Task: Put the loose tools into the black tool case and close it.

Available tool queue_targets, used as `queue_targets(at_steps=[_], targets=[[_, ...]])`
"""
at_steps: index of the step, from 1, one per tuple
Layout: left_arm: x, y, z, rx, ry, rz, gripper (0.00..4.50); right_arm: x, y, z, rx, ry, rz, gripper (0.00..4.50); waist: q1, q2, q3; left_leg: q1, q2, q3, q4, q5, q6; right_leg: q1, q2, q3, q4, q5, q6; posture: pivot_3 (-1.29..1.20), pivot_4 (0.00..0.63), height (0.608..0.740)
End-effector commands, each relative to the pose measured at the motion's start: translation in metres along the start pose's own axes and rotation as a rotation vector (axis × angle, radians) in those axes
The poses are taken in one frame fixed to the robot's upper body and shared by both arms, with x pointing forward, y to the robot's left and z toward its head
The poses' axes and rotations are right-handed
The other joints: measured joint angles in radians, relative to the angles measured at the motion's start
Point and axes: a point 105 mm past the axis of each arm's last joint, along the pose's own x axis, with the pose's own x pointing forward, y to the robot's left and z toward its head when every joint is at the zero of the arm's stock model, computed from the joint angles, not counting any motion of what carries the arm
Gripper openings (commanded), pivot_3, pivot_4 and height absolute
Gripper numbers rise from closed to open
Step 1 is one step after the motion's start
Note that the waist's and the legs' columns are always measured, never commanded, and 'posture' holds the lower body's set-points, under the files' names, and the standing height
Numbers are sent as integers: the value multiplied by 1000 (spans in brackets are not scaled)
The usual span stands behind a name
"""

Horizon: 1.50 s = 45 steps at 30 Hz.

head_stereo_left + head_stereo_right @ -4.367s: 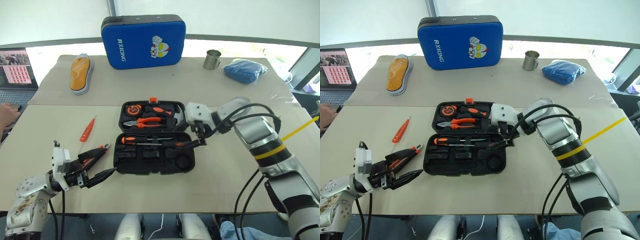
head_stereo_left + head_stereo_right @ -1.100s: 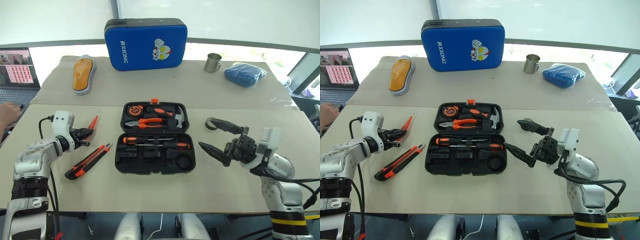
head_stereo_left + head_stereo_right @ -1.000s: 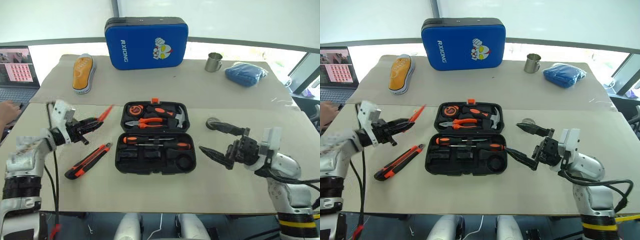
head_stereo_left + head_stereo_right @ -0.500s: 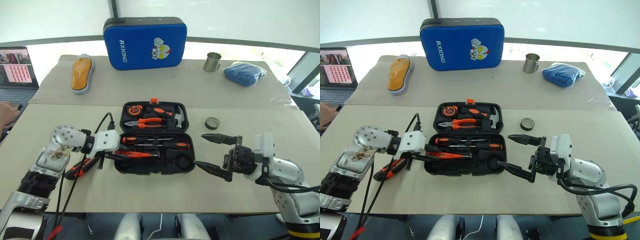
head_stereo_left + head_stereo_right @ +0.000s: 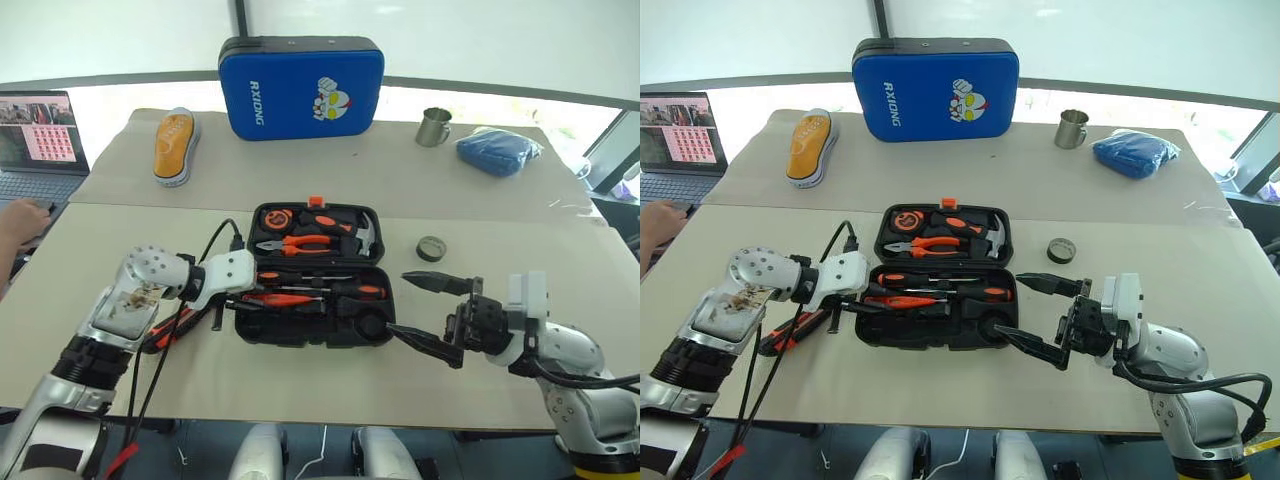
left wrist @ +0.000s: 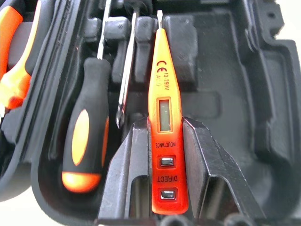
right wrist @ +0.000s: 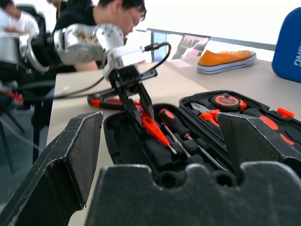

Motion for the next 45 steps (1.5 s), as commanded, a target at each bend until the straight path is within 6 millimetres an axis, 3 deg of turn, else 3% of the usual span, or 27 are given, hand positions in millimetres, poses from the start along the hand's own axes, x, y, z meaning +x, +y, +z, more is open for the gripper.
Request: queue_targets(at_steps=[1, 17, 23, 25, 28, 33, 38, 41, 45], targets=[[1, 4, 18, 51, -14, 15, 484, -4, 4, 5, 5, 3, 8, 4500, 0, 0, 0, 0, 0, 0, 0, 0, 0, 0, 0, 0, 0, 0, 0, 0, 150, 740], [-2, -3, -11, 143, 189, -62, 484, -10, 6, -3, -3, 50, 0, 4500, -4, 0, 0, 0, 0, 0, 0, 0, 0, 0, 1, 0, 0, 0, 0, 0, 150, 740], [9, -10, -15, 84, 185, -86, 484, -9, 5, -6, 2, 54, 2, 4500, -7, 0, 0, 2, 1, 0, 0, 0, 0, 2, 1, 0, 0, 0, 0, 0, 150, 740], [8, -8, -13, 45, 144, -65, 1493, -9, 5, -6, 4, 55, 6, 4500, -7, 0, 0, 2, 0, 0, 0, 0, 0, 2, 1, 0, 0, 0, 0, 0, 150, 740], [3, -4, -4, 63, 72, -41, 2497, -9, 6, -7, 7, 55, 8, 4500, -6, 0, 0, 2, 0, 0, 0, 0, 0, 2, 1, 1, 0, 0, 0, 0, 150, 740], [-17, 8, 34, 100, -190, 11, 4218, -11, 7, -10, 24, 60, 12, 4500, -6, 0, 0, 0, 1, -2, 0, 0, 0, 0, 1, 0, 0, 0, 0, 0, 150, 740], [-30, 9, 50, 44, -409, 35, 4218, -13, 7, -12, 35, 66, 13, 4500, -6, 0, 0, 0, 0, -4, 1, 0, 0, 0, 1, 0, 0, 0, 0, 0, 150, 740], [-21, 6, 30, -3, -380, 39, 3463, -13, 7, -14, 40, 68, 13, 4500, -7, 0, 0, 0, 0, -5, 1, 0, 0, 1, 0, 0, 0, 0, 0, 0, 150, 740], [-9, 3, 6, -49, -349, 57, 2028, -12, 7, -15, 41, 66, 10, 4500, -7, 0, 0, 1, 0, -5, 1, 0, 0, 1, 1, 0, 0, 0, 0, 0, 150, 740]])
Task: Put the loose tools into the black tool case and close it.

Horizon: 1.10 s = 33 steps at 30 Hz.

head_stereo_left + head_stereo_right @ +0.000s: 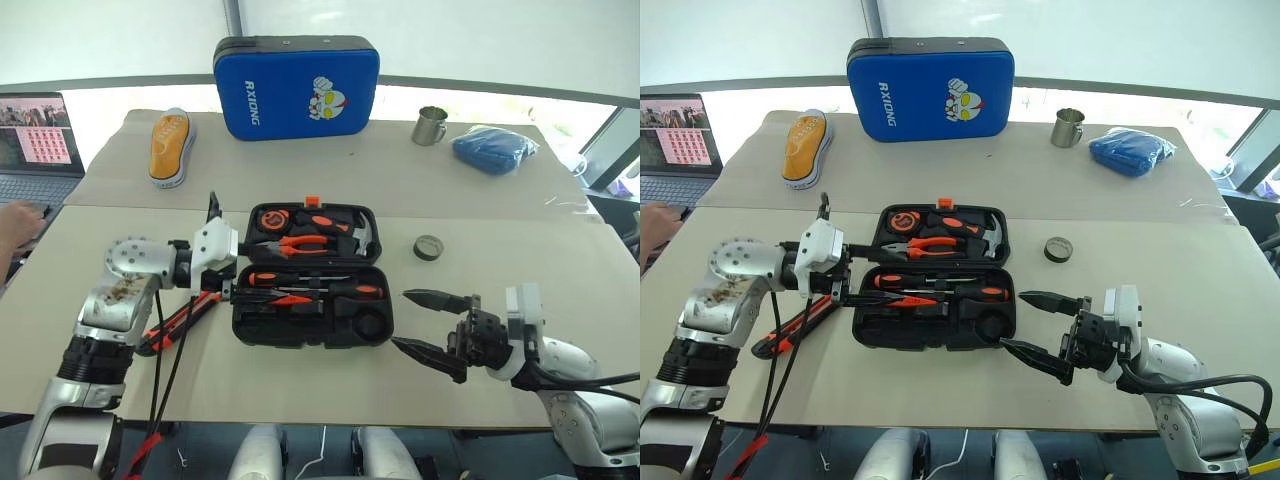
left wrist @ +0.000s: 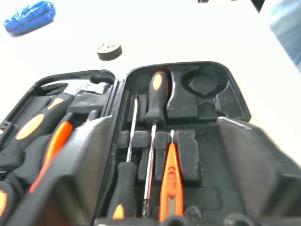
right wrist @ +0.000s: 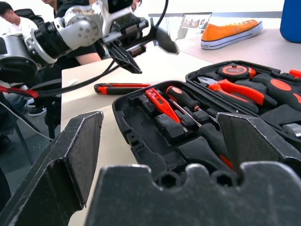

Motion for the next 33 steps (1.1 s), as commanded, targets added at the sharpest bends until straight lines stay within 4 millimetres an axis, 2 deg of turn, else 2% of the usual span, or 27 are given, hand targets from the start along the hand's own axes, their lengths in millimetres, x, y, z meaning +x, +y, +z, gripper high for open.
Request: queue_targets(at_steps=[1, 5, 6, 19, 23, 25, 26, 27, 30, 33], targets=[[2, 1, -13, 25, 15, 32, 1705, 0, 0, 6, -32, -24, 2, 4500, 1, 0, 0, 0, 0, 0, 0, 0, 0, 0, 0, 0, 0, 0, 0, 0, 150, 740], [4, 2, -26, 10, 15, 69, 110, -1, -1, 7, -37, -23, -5, 4500, 3, 0, 0, 0, 0, 0, 0, 0, 0, 0, 0, 0, 0, 0, 0, 0, 150, 740], [5, 3, -27, 8, 9, 80, 34, -1, -2, 7, -38, -23, -6, 4500, 5, 0, 0, 0, 0, 0, 0, 0, 0, 0, -1, 0, 0, 0, 0, 0, 150, 740], [16, -16, -60, -42, 106, 50, 34, 0, -2, 5, -36, -25, -19, 4500, 8, 0, 0, 1, -1, 0, 0, 0, 0, 2, -1, 0, 0, 0, 0, 0, 150, 740], [13, -20, -76, -90, 171, 86, 34, 0, -3, 6, -37, -29, -22, 4500, 7, 3, -3, 3, -1, 0, 0, 0, 0, 3, -1, 0, 0, 0, 0, 0, 150, 740], [11, -18, -74, -101, 147, 133, 34, 0, -3, 6, -36, -29, -21, 4500, 7, 5, -4, 5, -1, 0, 0, 0, 0, 5, -1, 1, 0, 0, 0, 0, 150, 740], [10, -16, -68, -114, 103, 158, 34, 0, -3, 6, -36, -30, -20, 4500, 7, 5, -5, 8, -1, 1, -1, 0, 0, 7, -1, 1, 0, 0, 0, 0, 150, 740], [5, -10, -53, -94, 12, 212, 34, 0, -3, 6, -38, -31, -19, 4500, 6, 6, -5, 11, 0, 1, -2, 0, 0, 10, -1, 1, -1, 0, 0, 0, 150, 740], [-18, 0, -22, -71, -149, 343, 708, -2, -4, 7, -51, -37, -13, 4500, 0, 6, -5, 13, 1, 0, -2, 0, 0, 13, -1, 0, -2, 0, 0, 0, 150, 740], [-50, -1, -11, -50, -174, 448, 1828, -4, -6, 9, -84, -45, -9, 4500, -5, 4, -4, 10, 1, -1, -2, 0, 0, 9, -1, 0, -1, 0, 0, 0, 150, 740]])
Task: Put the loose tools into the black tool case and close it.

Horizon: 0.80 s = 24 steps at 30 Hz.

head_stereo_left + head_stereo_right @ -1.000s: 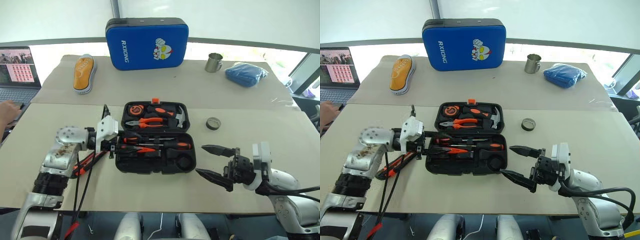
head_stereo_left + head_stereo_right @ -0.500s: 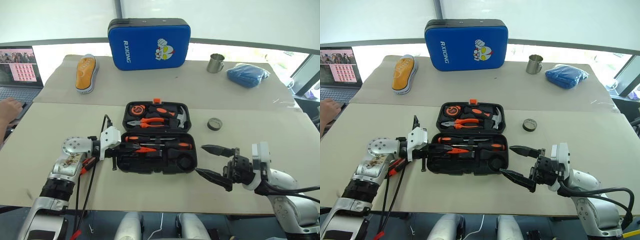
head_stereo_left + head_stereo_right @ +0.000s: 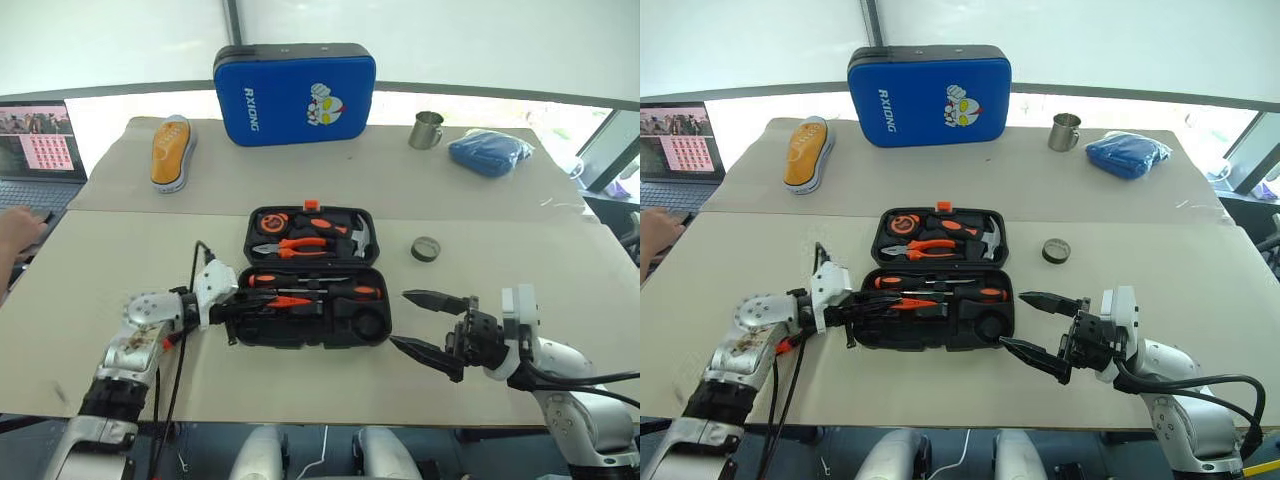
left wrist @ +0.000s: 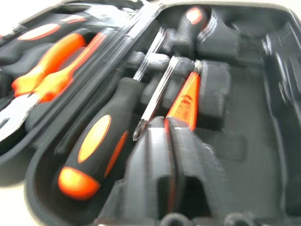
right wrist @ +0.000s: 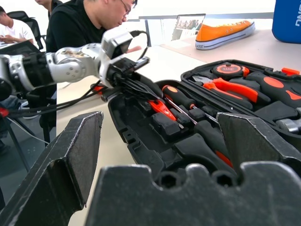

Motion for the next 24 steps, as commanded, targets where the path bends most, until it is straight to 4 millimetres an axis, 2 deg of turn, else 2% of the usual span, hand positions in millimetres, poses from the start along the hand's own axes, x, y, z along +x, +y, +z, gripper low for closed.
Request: queue_targets(at_steps=[1, 3, 6, 7, 9, 10, 14, 16, 18, 22, 24], targets=[[-48, 20, 34, 72, -75, 191, 2172, -5, -4, 13, -108, -41, 6, 4500, -3, 0, 0, -1, 0, 0, 0, 0, 0, -1, 0, 0, 0, 0, 0, 0, 150, 740], [-91, 25, 26, 63, -16, 339, 2924, -7, -5, 11, -154, -36, 15, 4500, -14, 0, 0, 0, 0, 0, 0, 0, 0, -1, -1, 0, 0, 0, 0, 0, 150, 740], [-129, 23, 17, 22, 25, 477, 3961, -8, -4, 9, -197, -37, 21, 4500, -20, 0, 0, 2, 1, 1, -4, 0, 0, -1, -2, 1, 0, -1, -1, 0, 150, 740], [-148, 18, 8, -3, 59, 534, 4317, -8, -4, 8, -216, -44, 19, 4500, -16, 0, 1, 2, 1, 1, -4, 0, 0, 0, -3, 1, 0, -1, -1, 0, 150, 740], [-193, 3, -13, -86, 133, 675, 4463, -7, -1, 7, -236, -66, 20, 4500, -13, -1, 1, 2, 1, 1, -3, 0, 0, 0, -3, 0, -1, -1, 0, 0, 150, 740], [-209, -4, -19, -116, 160, 721, 4463, -6, 1, 7, -238, -82, 25, 4500, -14, -1, 1, 2, 1, 2, -3, 0, 0, 1, -3, 0, -1, -1, 0, 0, 150, 740], [-238, -22, -34, -190, 231, 783, 4463, 0, 11, 11, -225, -143, 65, 4500, -3, -3, 2, 2, 1, 2, -4, -1, 0, 1, -4, 0, -2, -1, 0, 0, 150, 740], [-246, -26, -37, -218, 249, 794, 4463, 4, 19, 15, -211, -177, 98, 4500, 7, -4, 2, 4, 2, 2, -3, -1, 0, 1, -4, -2, -3, -1, -1, 0, 150, 740], [-243, -23, -33, -228, 233, 771, 4463, 7, 22, 17, -211, -188, 116, 4500, 12, -4, 2, 4, 2, 2, -3, -1, 0, 2, -5, -2, -3, -2, -1, 0, 150, 740], [-214, -18, -14, -270, 159, 607, 4463, 8, 22, 17, -222, -179, 123, 4500, 14, -5, 2, 3, 2, 2, -3, -1, 0, 2, -4, -2, -3, -2, -2, 0, 150, 740], [-187, -7, 0, -218, 149, 499, 4463, 8, 22, 16, -223, -173, 119, 4500, 13, -6, 2, 3, 2, 2, -3, -1, 0, 2, -4, -2, -3, -2, -2, 0, 150, 740]])
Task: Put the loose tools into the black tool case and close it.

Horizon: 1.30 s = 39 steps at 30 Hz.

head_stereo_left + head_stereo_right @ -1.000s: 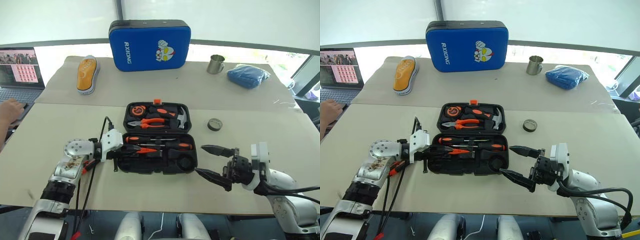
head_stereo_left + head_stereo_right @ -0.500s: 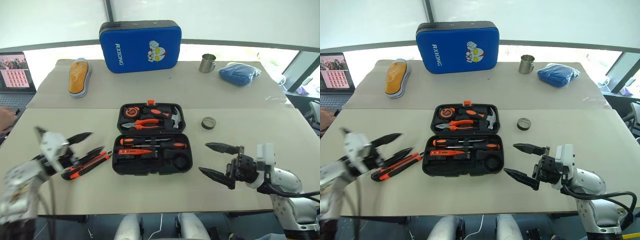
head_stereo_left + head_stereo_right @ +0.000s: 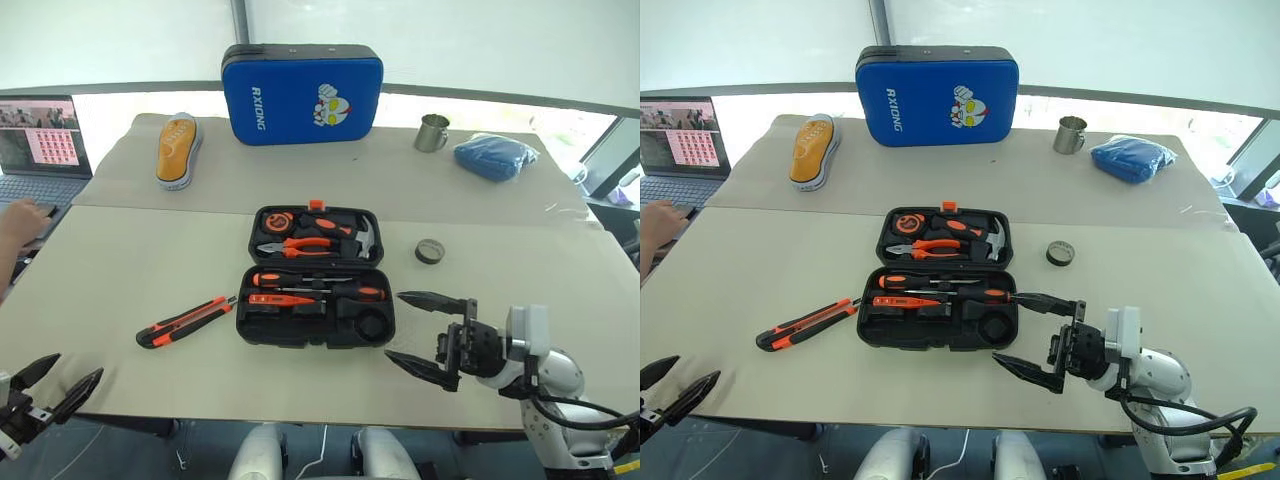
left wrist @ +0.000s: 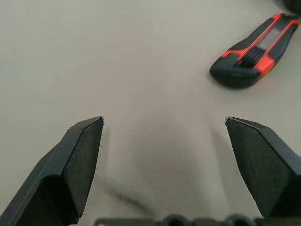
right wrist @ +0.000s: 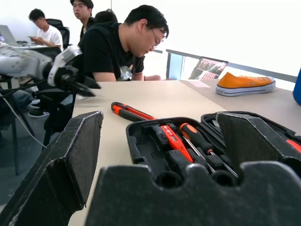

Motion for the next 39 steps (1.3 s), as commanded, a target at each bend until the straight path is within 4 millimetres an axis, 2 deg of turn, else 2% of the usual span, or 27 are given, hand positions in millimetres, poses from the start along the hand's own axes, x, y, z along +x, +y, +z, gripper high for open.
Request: queue_targets(at_steps=[1, 3, 6, 9, 12, 15, 16, 18, 20, 21, 23, 25, 28, 30, 31, 35, 37, 39], targets=[[41, -24, 37, 94, -31, -209, 4463, 1, 1, 9, -45, -15, 13, 4500, 2, 0, 0, 0, 0, 0, 0, 0, 0, 0, 0, 0, 0, 0, 0, 0, 150, 740], [59, -34, 39, 157, 27, -300, 4463, 1, 0, 8, -43, -9, 11, 4500, 1, -1, 0, 0, -1, 0, 0, 0, 0, 1, 0, 0, 0, 0, 0, 0, 150, 740], [77, -44, 27, 256, 137, -411, 4463, 0, 1, 7, -41, -2, 7, 4500, -10, -1, 0, 1, -2, 1, -1, 0, 0, 1, 1, 1, 0, 0, 0, 0, 150, 740], [93, -44, 21, 282, 169, -436, 4463, 0, 1, 6, -40, 5, 0, 4500, -25, 1, 1, 0, -2, 2, -3, 0, -1, -2, 2, 2, 1, 0, 0, 0, 150, 740], [104, -41, 5, 313, 256, -456, 4463, -1, 2, 6, -41, 11, -12, 4500, -27, 1, 1, -3, -1, 2, -3, 0, -1, -7, 4, 2, 3, 0, -1, 0, 150, 740], [105, -37, -2, 318, 287, -453, 3703, -2, 1, 7, -46, 17, -27, 4500, -25, 1, 1, -5, -2, 2, -3, 0, -1, -8, 4, 3, 4, 0, -1, 0, 150, 740], [104, -37, -3, 307, 288, -456, 3259, -3, 2, 8, -46, 19, -31, 4500, -26, 1, 1, -4, -2, 2, -3, 0, -1, -8, 3, 3, 4, 0, -1, 0, 150, 740], [103, -38, -2, 302, 276, -464, 2661, -3, 2, 8, -45, 23, -38, 4500, -26, 1, 1, -4, -2, 3, -3, 0, -1, -8, 2, 3, 4, 0, -1, 0, 150, 740], [103, -36, 5, 306, 221, -462, 1845, -4, 3, 8, -45, 27, -44, 4500, -25, 1, 1, -4, -2, 3, -3, 0, -1, -8, 2, 3, 4, 0, -1, 0, 150, 740], [103, -35, 14, 298, 169, -459, 1661, -4, 3, 9, -45, 28, -46, 4500, -26, 1, 1, -4, -2, 3, -3, 0, -1, -8, 2, 3, 4, 0, -1, 0, 150, 740], [102, -32, 42, 285, 38, -461, 1647, -6, 2, 11, -49, 35, -54, 4500, -25, 1, 1, -4, -1, 3, -3, 0, -1, -9, 3, 3, 4, 0, -1, 0, 150, 740], [100, -31, 60, 304, -29, -474, 1647, -8, 0, 13, -52, 42, -61, 4500, -23, -1, 2, -6, -1, 3, -2, 0, -1, -9, 3, 2, 4, 0, -1, 0, 150, 740], [102, -52, 83, 362, -57, -594, 1647, -14, -3, 15, -56, 66, -73, 4500, -16, -2, 2, -7, -1, 2, 0, 0, -1, -9, 2, 2, 5, 0, -1, 0, 150, 740], [109, -83, 90, 417, -45, -734, 1647, -17, -4, 15, -55, 87, -72, 4500, -12, -2, 2, -6, -2, 2, 0, 0, -1, -8, 1, 2, 4, 0, 0, 0, 150, 740], [115, -101, 92, 455, -30, -800, 1647, -18, -4, 15, -53, 95, -73, 4500, -8, -2, 2, -7, -2, 2, 0, 0, -1, -8, 1, 2, 4, 0, 0, 0, 150, 740], [138, -145, 92, 521, 42, -892, 1647, -18, -4, 16, -46, 102, -76, 4500, -1, -2, 2, -7, -4, 5, 1, 0, -1, -7, 2, 3, 4, 0, 1, 0, 150, 740], [144, -164, 89, 558, 91, -934, 1647, -18, -3, 16, -44, 105, -81, 4500, -4, -2, 2, -7, -3, 7, 1, 0, -1, -8, 3, 3, 4, 0, 1, 0, 150, 740], [148, -173, 82, 585, 149, -947, 1647, -19, -2, 16, -42, 107, -91, 4500, -11, -2, 3, -7, -3, 7, 1, 0, -1, -8, 5, 4, 4, 0, 1, 0, 150, 740]])
